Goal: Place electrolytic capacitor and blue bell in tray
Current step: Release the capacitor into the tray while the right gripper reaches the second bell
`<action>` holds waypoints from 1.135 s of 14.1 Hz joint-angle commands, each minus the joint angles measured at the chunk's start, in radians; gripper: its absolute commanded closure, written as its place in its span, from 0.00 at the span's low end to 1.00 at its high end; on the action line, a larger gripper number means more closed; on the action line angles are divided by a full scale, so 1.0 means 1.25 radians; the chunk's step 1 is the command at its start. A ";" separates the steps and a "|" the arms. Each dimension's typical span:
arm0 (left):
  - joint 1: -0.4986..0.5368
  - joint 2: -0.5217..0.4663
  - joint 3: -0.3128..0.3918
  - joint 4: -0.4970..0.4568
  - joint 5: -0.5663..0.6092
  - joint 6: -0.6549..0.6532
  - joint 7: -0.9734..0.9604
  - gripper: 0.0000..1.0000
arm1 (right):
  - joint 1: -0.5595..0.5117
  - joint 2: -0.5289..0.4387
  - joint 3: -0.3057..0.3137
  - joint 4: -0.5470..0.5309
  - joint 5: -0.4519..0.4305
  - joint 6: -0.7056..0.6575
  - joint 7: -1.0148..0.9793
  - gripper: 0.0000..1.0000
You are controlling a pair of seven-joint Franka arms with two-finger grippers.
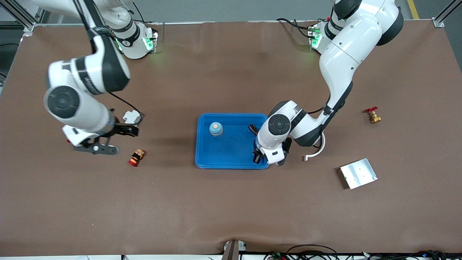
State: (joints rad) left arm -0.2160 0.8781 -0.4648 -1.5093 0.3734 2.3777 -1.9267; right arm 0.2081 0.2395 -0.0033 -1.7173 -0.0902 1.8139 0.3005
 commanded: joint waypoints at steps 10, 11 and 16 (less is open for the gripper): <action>0.003 -0.037 -0.005 0.019 0.009 0.007 -0.017 0.00 | -0.351 -0.257 0.019 -0.475 -0.013 0.381 -0.511 0.00; 0.006 -0.042 -0.005 0.029 0.009 0.006 -0.017 0.00 | -0.379 -0.258 0.019 -0.489 -0.010 0.393 -0.548 0.00; 0.043 -0.110 -0.009 0.043 -0.003 -0.002 -0.013 0.00 | -0.485 -0.290 0.017 -0.593 -0.005 0.481 -0.661 0.00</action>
State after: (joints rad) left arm -0.1915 0.7984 -0.4684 -1.4370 0.3734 2.3810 -1.9263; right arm -0.3455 -0.0580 -0.0019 -2.3645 -0.0963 2.3485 -0.4707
